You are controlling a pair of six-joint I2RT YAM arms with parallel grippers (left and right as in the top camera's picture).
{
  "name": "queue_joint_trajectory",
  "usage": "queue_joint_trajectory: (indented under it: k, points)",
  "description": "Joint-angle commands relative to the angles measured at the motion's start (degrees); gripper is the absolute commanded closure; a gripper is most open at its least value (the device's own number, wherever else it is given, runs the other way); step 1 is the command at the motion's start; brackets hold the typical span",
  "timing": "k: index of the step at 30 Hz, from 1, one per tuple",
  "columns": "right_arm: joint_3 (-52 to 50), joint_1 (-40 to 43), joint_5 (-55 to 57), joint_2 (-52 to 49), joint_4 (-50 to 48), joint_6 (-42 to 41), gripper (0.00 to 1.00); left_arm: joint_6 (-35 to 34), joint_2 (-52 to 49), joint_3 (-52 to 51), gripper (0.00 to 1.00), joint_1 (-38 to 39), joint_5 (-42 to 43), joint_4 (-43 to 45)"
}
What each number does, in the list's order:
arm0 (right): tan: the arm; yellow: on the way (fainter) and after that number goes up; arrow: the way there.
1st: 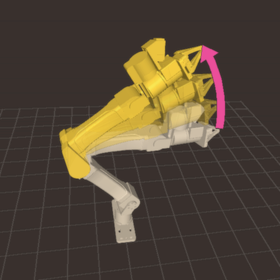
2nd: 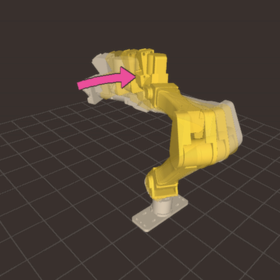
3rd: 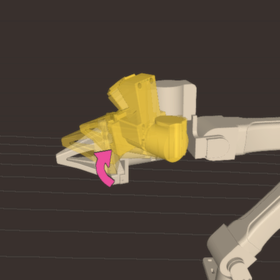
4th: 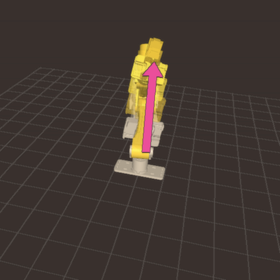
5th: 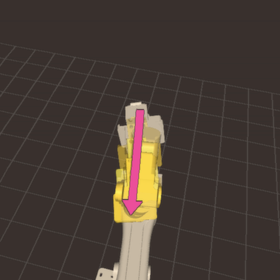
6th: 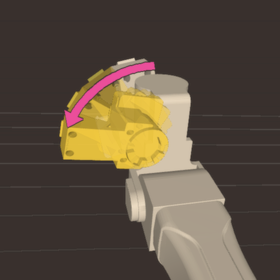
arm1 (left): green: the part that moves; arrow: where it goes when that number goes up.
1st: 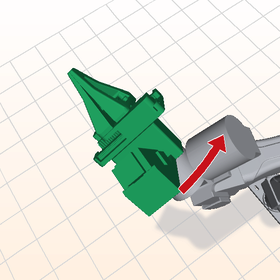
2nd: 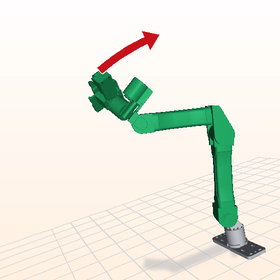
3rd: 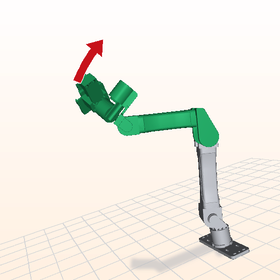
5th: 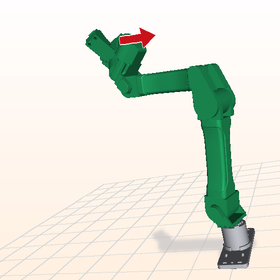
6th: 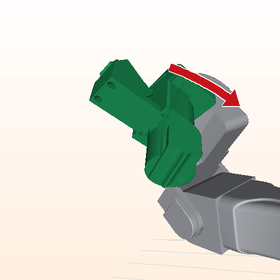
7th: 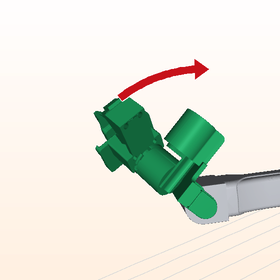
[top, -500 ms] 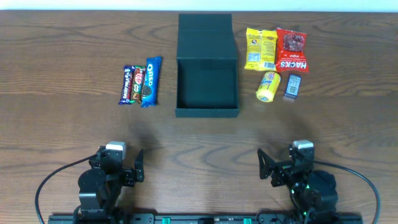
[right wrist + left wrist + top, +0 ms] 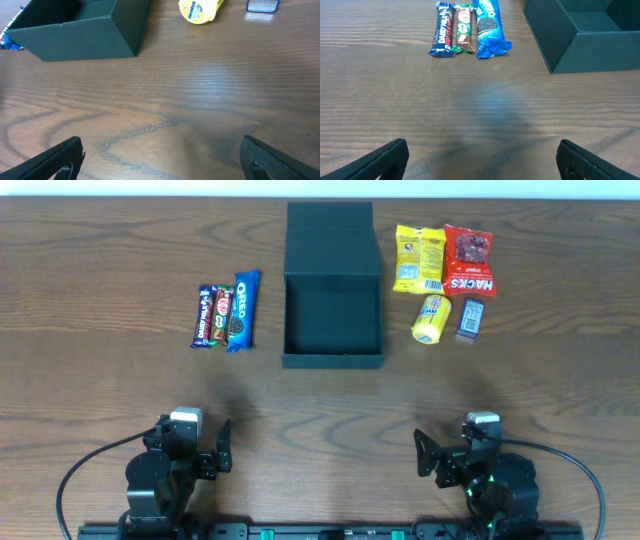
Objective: Pack container
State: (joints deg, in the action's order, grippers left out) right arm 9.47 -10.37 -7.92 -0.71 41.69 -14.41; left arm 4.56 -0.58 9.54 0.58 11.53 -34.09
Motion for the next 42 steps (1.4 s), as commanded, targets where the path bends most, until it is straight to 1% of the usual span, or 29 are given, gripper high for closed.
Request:
queue_joint_trajectory:
  k: [1,29,31,33,35,36,38,40,41,42]
  points:
    - [-0.1,-0.4,0.0,0.3,0.3,0.7,0.01,0.6,0.4,-0.6,0.05,-0.2,-0.5,0.1]
    - [-0.1,-0.4,1.5,0.3,0.1,0.6,0.01,0.6,0.4,-0.6,0.05,-0.2,-0.6,0.1]
    - [-0.1,-0.4,-0.6,0.3,-2.5,-4.8,0.01,0.6,0.4,-0.6,0.05,-0.2,-0.5,0.1]
    - [-0.1,-0.4,-5.0,0.3,-5.7,-18.0,0.01,0.6,0.4,-0.6,0.05,-0.2,-0.6,0.1]
    - [-0.1,-0.4,-13.7,0.3,-5.2,-32.1,0.01,0.6,0.4,-0.6,0.05,-0.2,-0.6,0.1]
    - [0.0,-0.4,-17.9,0.3,-4.9,-36.5,0.01,0.6,0.4,-0.6,0.05,-0.2,-0.6,0.1]
    - [0.0,-0.4,-18.0,0.3,-5.2,-39.7,0.01,0.6,0.4,-0.6,0.05,-0.2,-0.5,0.1]
    - [0.0,-0.4,-17.8,0.3,-6.6,-47.6,0.01,0.6,0.4,-0.6,0.04,-0.2,-0.6,0.1]
    - [0.0,-0.4,-18.1,0.3,-9.1,-47.5,0.01,0.6,0.4,-0.6,0.05,-0.2,-0.6,0.1]
    - [0.0,-0.5,-19.7,0.3,-13.3,-44.5,0.01,0.6,0.4,-0.6,0.05,-0.2,-0.5,0.1]
